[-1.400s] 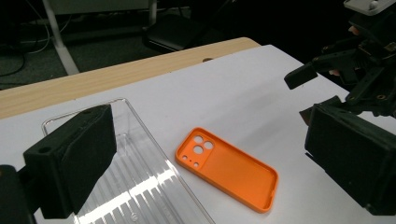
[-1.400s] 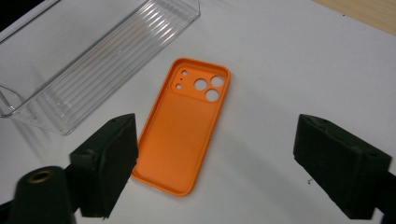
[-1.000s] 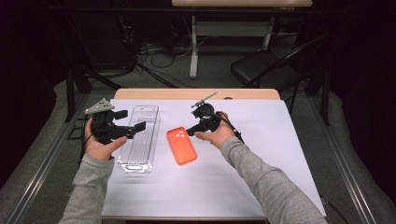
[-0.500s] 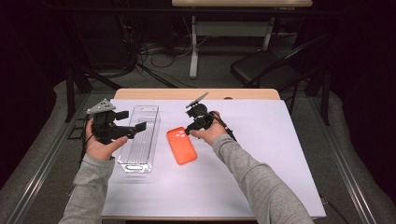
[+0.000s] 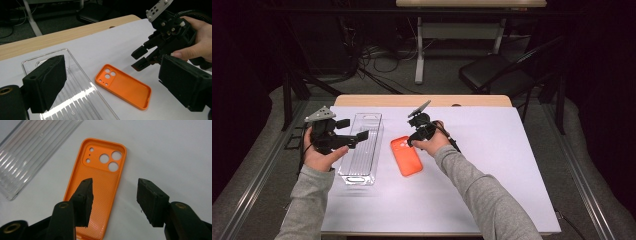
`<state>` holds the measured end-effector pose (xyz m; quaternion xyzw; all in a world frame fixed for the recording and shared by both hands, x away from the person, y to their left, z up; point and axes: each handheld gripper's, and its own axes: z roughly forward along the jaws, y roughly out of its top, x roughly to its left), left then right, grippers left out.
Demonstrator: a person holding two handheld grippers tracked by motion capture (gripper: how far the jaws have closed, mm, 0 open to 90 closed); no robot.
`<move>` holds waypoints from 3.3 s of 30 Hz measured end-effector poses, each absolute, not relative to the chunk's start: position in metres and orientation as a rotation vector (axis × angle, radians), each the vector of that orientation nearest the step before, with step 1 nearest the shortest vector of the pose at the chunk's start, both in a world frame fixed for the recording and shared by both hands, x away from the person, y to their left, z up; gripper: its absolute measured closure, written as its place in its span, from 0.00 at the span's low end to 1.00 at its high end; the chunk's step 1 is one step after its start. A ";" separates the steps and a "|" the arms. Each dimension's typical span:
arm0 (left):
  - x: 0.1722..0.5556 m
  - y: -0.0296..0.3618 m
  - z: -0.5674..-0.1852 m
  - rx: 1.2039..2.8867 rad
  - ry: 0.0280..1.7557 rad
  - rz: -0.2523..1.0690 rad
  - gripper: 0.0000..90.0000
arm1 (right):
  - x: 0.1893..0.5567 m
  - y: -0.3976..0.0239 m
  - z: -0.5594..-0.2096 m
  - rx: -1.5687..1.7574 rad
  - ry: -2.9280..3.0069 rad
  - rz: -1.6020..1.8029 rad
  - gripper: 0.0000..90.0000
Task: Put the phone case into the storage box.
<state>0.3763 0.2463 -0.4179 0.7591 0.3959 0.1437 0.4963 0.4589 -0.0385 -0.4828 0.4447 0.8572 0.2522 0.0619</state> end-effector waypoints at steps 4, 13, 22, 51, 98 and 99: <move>0.377 0.246 -0.418 1.840 0.960 0.347 0.09 | 0.459 -0.037 -0.487 1.373 2.601 0.729 0.53; 0.377 0.246 -0.420 1.841 0.964 0.343 0.10 | 0.460 -0.034 -0.492 1.413 2.626 0.693 0.63; 0.378 0.247 -0.420 1.841 0.965 0.340 0.11 | 0.458 -0.028 -0.499 1.428 2.624 0.643 0.68; 0.379 0.248 -0.422 1.841 0.977 0.336 0.12 | 0.460 -0.025 -0.520 1.618 2.597 0.528 0.66; 0.381 0.249 -0.425 1.842 0.993 0.337 0.14 | 0.462 -0.028 -0.531 1.727 2.594 0.488 0.97; 0.381 0.249 -0.425 1.842 0.993 0.337 0.14 | 0.462 -0.029 -0.531 1.725 2.594 0.485 0.97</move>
